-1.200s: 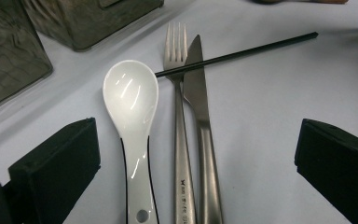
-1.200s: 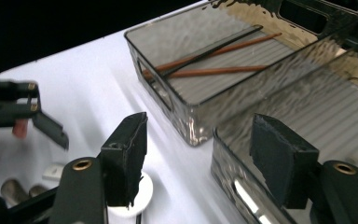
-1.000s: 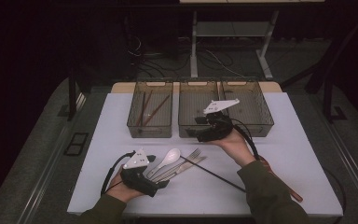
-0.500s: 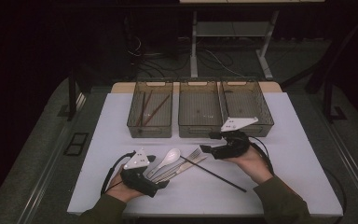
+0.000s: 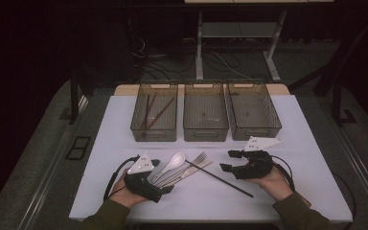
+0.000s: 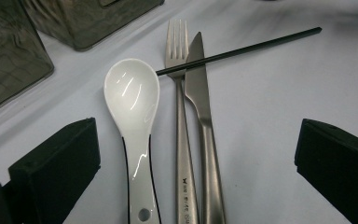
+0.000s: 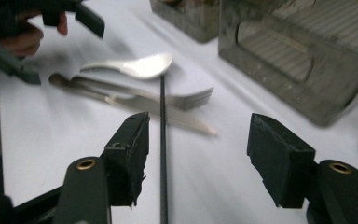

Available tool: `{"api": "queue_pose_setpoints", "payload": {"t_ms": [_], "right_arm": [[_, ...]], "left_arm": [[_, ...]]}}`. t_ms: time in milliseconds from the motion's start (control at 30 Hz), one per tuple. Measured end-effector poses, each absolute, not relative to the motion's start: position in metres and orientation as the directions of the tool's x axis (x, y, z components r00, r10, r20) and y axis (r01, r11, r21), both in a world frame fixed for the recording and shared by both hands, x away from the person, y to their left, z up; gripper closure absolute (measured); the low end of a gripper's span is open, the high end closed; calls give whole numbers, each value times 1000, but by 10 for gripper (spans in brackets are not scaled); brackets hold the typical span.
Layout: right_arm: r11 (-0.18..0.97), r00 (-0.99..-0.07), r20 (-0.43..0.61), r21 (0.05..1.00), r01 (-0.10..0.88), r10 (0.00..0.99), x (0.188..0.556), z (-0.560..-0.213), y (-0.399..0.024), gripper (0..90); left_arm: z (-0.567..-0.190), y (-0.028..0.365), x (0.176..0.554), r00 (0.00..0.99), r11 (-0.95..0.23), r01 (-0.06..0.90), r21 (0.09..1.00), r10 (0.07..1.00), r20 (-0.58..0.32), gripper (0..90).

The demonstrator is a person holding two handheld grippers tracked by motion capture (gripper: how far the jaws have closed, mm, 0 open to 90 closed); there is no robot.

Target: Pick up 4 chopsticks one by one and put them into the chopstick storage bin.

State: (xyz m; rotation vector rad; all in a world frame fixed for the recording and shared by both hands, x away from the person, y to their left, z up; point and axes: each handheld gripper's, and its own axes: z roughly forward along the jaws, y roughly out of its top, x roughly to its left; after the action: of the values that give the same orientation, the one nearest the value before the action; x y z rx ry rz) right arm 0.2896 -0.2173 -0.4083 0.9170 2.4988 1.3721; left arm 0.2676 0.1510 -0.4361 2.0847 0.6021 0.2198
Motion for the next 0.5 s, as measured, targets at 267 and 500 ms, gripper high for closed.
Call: {"api": "queue_pose_setpoints", "payload": {"t_ms": [267, 500], "right_arm": [[434, -812, 172, 774, 462, 558, 275, -422, -229, 441], [483, -828, 185, 737, 474, 529, 271, -429, -228, 606]], "left_arm": [[-437, 151, 268, 863, -452, 336, 826, 500, -78, 0], [-436, 151, 267, 864, -456, 330, 826, 498, -70, 0]]}}
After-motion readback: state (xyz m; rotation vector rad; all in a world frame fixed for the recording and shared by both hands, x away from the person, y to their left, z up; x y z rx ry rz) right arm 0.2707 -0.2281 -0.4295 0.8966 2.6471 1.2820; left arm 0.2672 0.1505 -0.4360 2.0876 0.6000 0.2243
